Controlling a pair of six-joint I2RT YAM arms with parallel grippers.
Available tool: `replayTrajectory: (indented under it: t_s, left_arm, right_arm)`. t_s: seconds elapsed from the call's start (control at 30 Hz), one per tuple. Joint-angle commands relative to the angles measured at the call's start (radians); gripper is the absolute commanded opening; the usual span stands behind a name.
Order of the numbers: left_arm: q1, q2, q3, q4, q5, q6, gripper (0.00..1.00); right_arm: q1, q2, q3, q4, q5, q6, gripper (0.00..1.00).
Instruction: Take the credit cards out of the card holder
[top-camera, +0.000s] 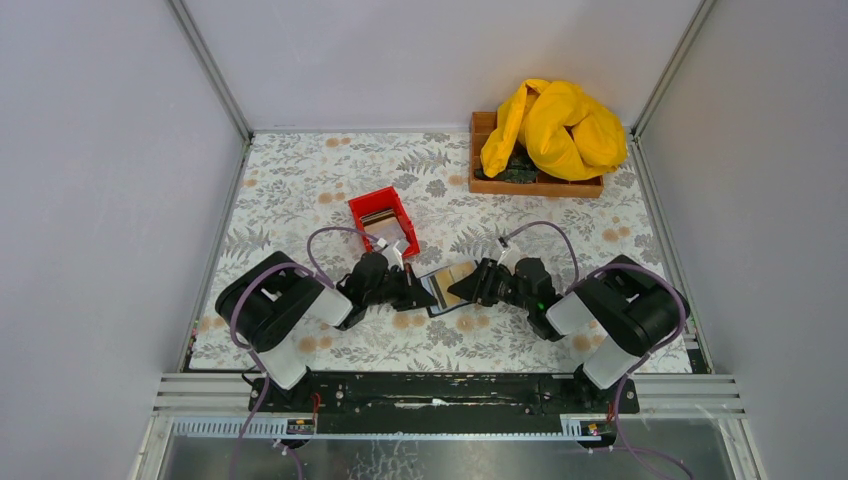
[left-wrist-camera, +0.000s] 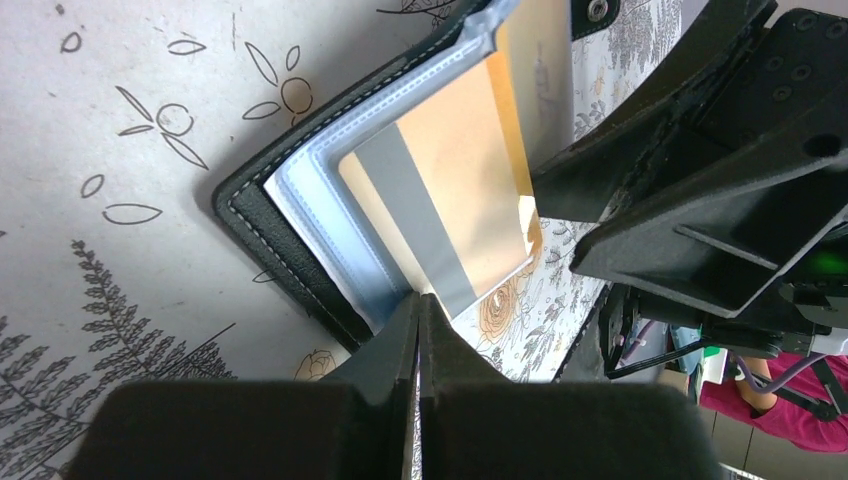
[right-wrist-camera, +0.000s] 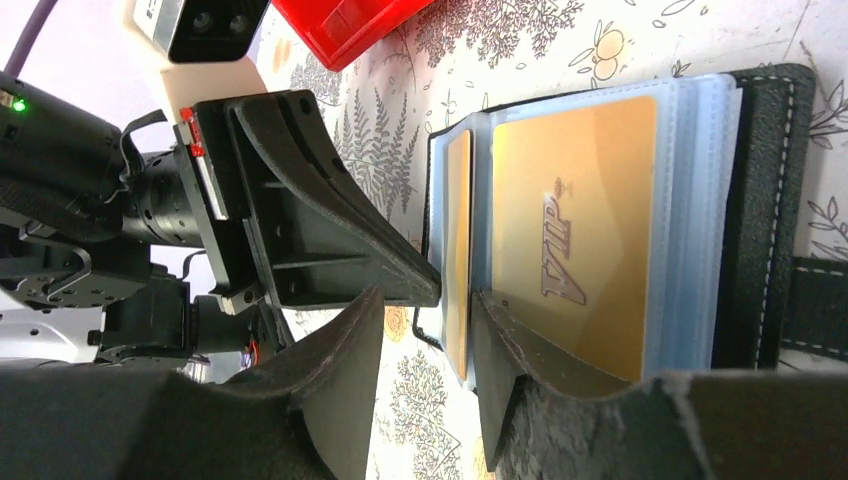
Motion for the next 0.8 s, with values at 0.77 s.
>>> replayTrajectory:
  t_s: [0.77]
  left_arm:
    - [0.002, 0.031, 0.014, 0.001, -0.018, 0.014, 0.00]
  right_arm:
    - [0.197, 0.003, 0.015, -0.055, -0.004, 0.001, 0.43]
